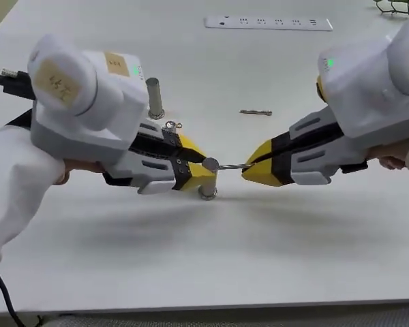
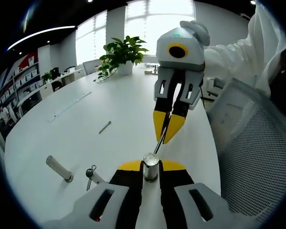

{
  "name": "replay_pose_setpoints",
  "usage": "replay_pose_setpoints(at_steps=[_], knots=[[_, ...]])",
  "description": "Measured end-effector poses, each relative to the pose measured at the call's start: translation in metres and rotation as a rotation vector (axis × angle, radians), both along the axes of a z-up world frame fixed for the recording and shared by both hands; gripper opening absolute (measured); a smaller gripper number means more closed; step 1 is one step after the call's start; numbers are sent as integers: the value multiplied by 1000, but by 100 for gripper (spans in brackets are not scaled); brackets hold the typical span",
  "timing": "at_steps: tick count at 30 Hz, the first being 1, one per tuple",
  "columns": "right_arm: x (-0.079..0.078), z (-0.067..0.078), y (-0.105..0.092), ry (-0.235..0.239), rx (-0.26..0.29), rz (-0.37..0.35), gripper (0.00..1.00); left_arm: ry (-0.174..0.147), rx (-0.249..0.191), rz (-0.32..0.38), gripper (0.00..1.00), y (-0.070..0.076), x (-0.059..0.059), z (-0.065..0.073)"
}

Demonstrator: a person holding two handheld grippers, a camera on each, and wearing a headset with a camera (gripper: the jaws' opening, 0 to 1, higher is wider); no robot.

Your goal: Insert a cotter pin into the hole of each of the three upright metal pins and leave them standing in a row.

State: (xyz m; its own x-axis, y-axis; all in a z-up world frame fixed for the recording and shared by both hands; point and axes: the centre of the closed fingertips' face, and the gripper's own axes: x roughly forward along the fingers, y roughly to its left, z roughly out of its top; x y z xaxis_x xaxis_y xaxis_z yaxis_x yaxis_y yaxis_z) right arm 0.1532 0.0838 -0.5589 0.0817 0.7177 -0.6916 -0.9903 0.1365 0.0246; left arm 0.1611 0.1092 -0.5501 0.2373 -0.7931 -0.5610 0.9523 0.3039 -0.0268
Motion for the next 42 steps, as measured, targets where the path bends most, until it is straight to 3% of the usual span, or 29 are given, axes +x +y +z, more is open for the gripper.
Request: replay_pose_setpoints(at_steps=[18,34,42], knots=[[3,0,-1,-19,-5,-2,0,2,7,3,10,0,2,-1],[4,-8,5,9,-27,-32,0,14,3,18,10,1,3,-1],[3,-14,21,-21,-36,23,0,9,9,17,10,1,3,-3]])
